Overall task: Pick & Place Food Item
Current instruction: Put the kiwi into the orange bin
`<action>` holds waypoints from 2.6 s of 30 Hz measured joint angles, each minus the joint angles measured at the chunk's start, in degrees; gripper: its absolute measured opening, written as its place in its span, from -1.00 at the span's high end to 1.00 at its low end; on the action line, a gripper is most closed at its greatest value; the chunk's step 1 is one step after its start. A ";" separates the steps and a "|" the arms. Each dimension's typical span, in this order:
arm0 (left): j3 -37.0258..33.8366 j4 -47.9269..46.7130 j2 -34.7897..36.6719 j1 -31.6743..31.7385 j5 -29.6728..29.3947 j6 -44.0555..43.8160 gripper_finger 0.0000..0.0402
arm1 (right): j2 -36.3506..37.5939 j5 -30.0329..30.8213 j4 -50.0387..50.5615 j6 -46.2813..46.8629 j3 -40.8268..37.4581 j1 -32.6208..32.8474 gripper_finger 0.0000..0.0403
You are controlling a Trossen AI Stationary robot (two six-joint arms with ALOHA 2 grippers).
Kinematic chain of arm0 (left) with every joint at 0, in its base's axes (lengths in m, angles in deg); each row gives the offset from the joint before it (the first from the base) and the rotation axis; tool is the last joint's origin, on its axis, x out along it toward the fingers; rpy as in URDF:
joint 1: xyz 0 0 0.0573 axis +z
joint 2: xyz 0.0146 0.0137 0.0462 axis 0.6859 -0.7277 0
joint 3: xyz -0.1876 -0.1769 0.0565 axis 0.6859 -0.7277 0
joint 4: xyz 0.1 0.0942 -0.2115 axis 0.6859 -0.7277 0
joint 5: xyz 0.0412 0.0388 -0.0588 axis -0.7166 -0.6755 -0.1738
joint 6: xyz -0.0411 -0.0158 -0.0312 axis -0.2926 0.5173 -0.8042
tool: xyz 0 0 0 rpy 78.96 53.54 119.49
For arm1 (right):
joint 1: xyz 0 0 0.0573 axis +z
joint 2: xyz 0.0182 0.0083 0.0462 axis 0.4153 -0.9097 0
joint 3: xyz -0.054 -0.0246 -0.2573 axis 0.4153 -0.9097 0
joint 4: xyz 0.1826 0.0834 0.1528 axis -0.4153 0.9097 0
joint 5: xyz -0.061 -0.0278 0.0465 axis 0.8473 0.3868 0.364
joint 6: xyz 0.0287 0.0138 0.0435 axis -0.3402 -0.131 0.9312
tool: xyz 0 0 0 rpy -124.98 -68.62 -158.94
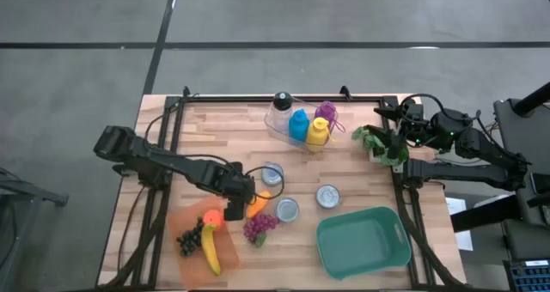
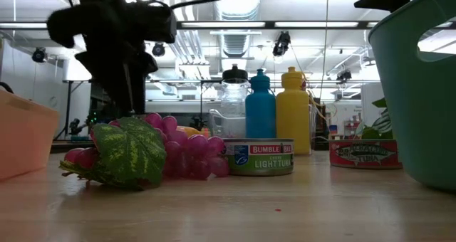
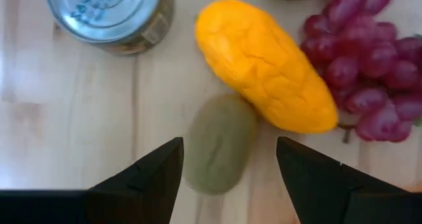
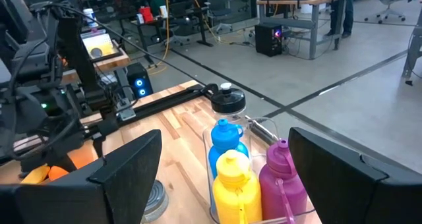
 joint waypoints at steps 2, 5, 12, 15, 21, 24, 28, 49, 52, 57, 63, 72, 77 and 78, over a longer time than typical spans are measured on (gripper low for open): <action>-0.10 -0.03 0.00 0.86 0.00 0.04 -0.23 | 0.00 -0.01 0.01 0.00 0.00 0.01 -0.63; -0.10 0.27 -0.27 2.03 0.00 0.04 -0.23 | 0.00 0.00 0.01 0.00 -0.01 0.01 -0.63; -3.40 3.69 -0.91 3.21 1.59 0.02 -0.23 | 0.00 0.00 0.00 0.00 -0.01 0.00 -0.63; -5.47 6.23 -0.70 3.24 2.00 -0.95 -0.23 | 0.00 0.00 0.02 0.00 -0.02 0.02 -0.63; -7.89 9.06 -0.70 3.37 2.64 -2.57 -0.23 | 0.01 -0.02 0.02 0.00 -0.01 0.02 -0.63; -9.45 10.52 -0.70 3.37 3.52 -4.08 -0.23 | 0.01 -0.01 0.02 0.00 0.00 0.00 -0.63; -11.27 13.41 -0.70 3.37 4.46 -4.97 -0.23 | 0.02 0.00 0.02 0.00 0.00 0.00 -0.63; -11.24 13.35 -0.16 3.59 4.79 -7.59 0.07 | 0.02 -0.02 0.02 0.00 0.00 0.02 -0.63; -10.37 11.84 0.64 3.59 4.81 -8.03 0.07 | 0.00 0.00 0.00 0.00 -0.02 0.02 -0.63; -5.11 4.18 3.00 3.63 4.75 -8.03 0.07 | 0.01 -0.02 0.02 0.00 -0.01 0.02 -0.63; 3.41 -8.35 6.37 3.33 4.83 -11.95 0.07 | 0.02 -0.02 0.00 0.00 0.00 0.00 -0.63; 14.42 -19.94 7.29 -2.04 9.22 -32.09 0.07 | 0.01 -0.02 0.00 0.00 -0.01 0.02 -0.63; 16.95 -20.85 7.37 -7.17 9.23 -44.61 0.07 | 0.01 -0.02 0.00 0.00 0.00 0.01 -0.63; 16.92 -20.96 7.37 -8.34 9.23 -47.15 0.07 | 0.01 -0.02 0.01 0.00 -0.01 0.01 -0.63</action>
